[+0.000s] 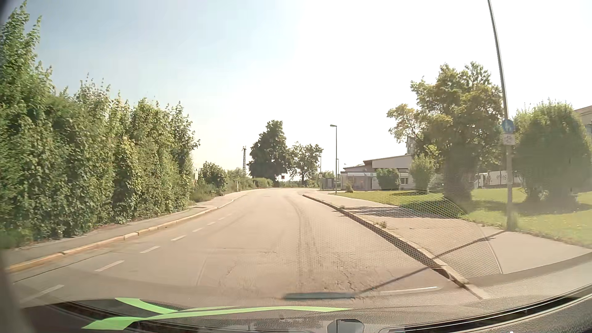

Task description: Follow the waypoints while adhering to traffic rules and regulations

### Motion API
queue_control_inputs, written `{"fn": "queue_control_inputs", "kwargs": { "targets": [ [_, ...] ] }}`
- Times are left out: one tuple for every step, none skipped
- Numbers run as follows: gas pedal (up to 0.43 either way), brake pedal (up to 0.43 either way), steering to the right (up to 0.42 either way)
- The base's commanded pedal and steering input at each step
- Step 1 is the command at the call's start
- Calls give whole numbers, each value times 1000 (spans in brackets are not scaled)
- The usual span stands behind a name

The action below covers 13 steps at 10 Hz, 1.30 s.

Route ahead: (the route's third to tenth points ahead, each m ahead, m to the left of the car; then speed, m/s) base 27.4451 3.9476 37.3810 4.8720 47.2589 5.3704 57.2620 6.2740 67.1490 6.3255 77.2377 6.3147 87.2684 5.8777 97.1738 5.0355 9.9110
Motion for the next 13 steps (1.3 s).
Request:
{"fn": "queue_control_inputs", "kwargs": {
  "targets": [
    [209,0,-40],
    [209,0,-38],
    [209,0,-35],
    [209,0,-30],
    [209,0,-24],
    [209,0,-17],
    [209,0,-10],
    [209,0,-8],
    [209,0,-9],
    [209,0,-10],
    [209,0,-12],
    [209,0,-16],
    [209,0,-19]
  ]
}}
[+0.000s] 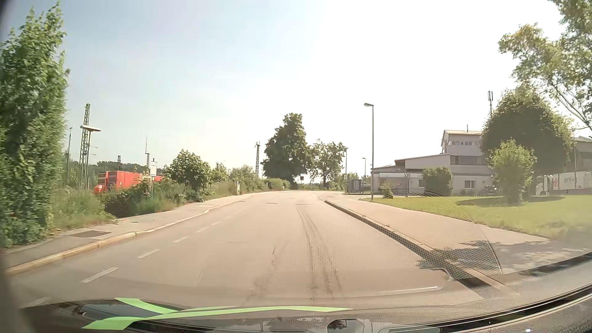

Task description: Follow the waypoints while adhering to traffic rules and regulations

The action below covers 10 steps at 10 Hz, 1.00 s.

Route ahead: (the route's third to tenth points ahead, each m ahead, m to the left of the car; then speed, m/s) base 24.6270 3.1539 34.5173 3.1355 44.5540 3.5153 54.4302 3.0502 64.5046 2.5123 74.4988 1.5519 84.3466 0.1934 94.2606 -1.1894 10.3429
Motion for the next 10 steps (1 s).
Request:
{"fn": "queue_control_inputs", "kwargs": {
  "targets": [
    [209,0,-19],
    [209,0,-19],
    [209,0,-19],
    [209,0,-19],
    [209,0,-19],
    [209,0,-18],
    [209,0,-16],
    [209,0,-14],
    [209,0,-12],
    [209,0,-11]
  ]
}}
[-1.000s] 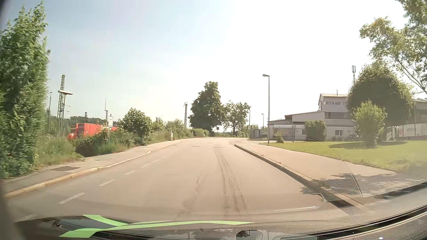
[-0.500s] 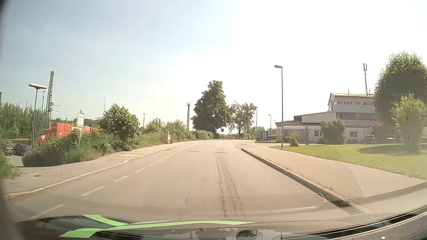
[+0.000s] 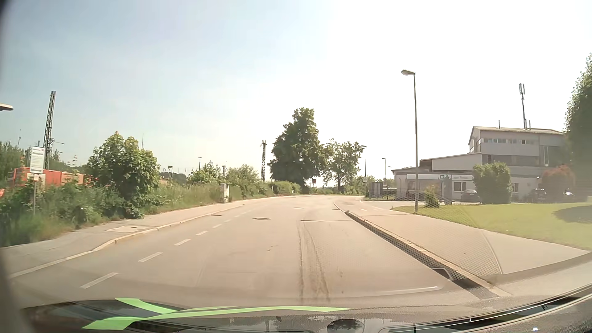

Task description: Follow the waypoints while adhering to traffic rules and regulations

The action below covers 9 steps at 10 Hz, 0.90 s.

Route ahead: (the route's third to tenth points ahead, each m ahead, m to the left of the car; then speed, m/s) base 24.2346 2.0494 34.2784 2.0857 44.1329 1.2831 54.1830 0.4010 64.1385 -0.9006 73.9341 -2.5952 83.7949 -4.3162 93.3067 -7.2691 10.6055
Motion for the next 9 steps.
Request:
{"fn": "queue_control_inputs", "kwargs": {
  "targets": [
    [209,0,-11],
    [209,0,-11],
    [209,0,-11],
    [209,0,-11],
    [209,0,-11],
    [209,0,-11],
    [209,0,-11],
    [209,0,-10],
    [209,0,-9]
  ]
}}
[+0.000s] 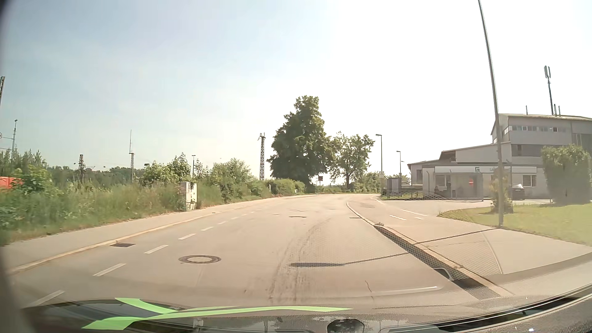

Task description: Follow the waypoints while adhering to traffic rules and regulations

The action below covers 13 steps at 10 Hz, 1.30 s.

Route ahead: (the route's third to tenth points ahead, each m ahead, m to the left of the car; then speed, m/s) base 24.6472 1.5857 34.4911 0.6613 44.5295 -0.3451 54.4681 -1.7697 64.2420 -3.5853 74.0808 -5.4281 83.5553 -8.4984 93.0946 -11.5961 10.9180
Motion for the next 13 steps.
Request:
{"fn": "queue_control_inputs", "kwargs": {
  "targets": [
    [209,0,-9],
    [209,0,-9],
    [209,0,-8],
    [209,0,-6],
    [209,0,-5],
    [209,0,-3],
    [209,0,0],
    [209,0,3],
    [209,0,4],
    [209,0,4],
    [209,0,6],
    [209,0,9],
    [209,0,10]
  ]
}}
